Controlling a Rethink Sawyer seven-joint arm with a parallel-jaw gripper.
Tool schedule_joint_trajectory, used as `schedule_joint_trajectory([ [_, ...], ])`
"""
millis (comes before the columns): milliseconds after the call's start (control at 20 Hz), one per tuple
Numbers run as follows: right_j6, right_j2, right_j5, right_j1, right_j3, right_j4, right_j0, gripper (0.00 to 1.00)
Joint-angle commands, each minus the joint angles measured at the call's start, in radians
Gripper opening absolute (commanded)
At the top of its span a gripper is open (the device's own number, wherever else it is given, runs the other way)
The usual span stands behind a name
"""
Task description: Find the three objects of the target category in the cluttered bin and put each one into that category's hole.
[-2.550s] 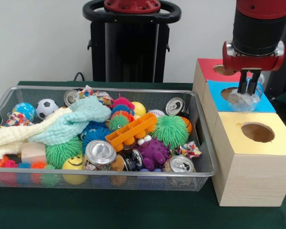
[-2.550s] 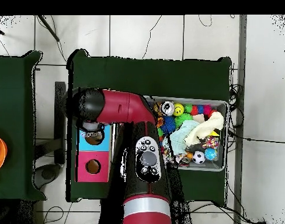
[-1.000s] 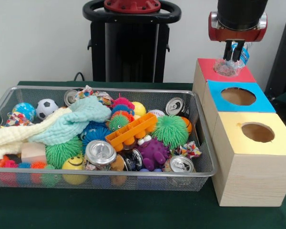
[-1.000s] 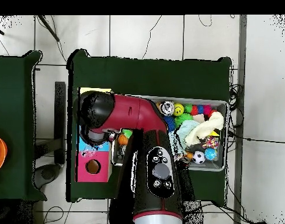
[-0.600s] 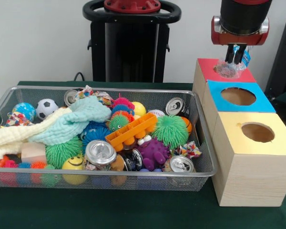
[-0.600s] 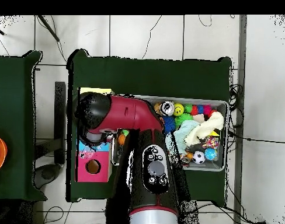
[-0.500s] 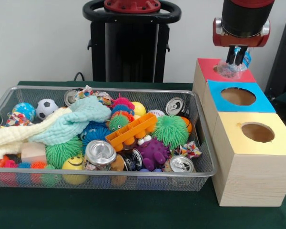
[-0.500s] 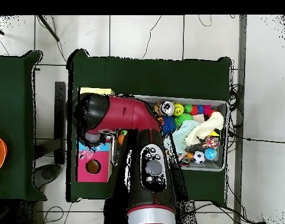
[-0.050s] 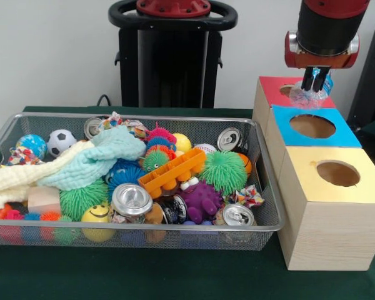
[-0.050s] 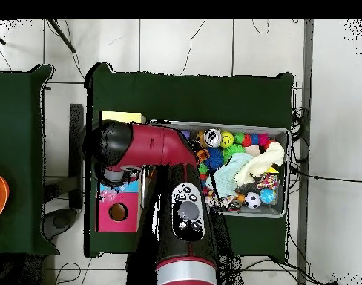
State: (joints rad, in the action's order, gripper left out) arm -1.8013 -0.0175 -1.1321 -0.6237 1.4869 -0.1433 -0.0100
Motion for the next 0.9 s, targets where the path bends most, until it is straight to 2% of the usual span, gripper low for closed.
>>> schedule_joint_trajectory([
  [50, -0.105, -0.041, 0.092, 0.044, 0.018, 0.023, -0.007, 0.0],
  [250, -0.11, -0.04, 0.115, 0.044, 0.022, 0.02, -0.007, 0.0],
  [300, -0.108, -0.041, 0.115, 0.044, 0.023, 0.02, -0.008, 1.0],
  [900, -0.109, -0.046, 0.122, 0.043, 0.033, 0.006, -0.014, 1.0],
])
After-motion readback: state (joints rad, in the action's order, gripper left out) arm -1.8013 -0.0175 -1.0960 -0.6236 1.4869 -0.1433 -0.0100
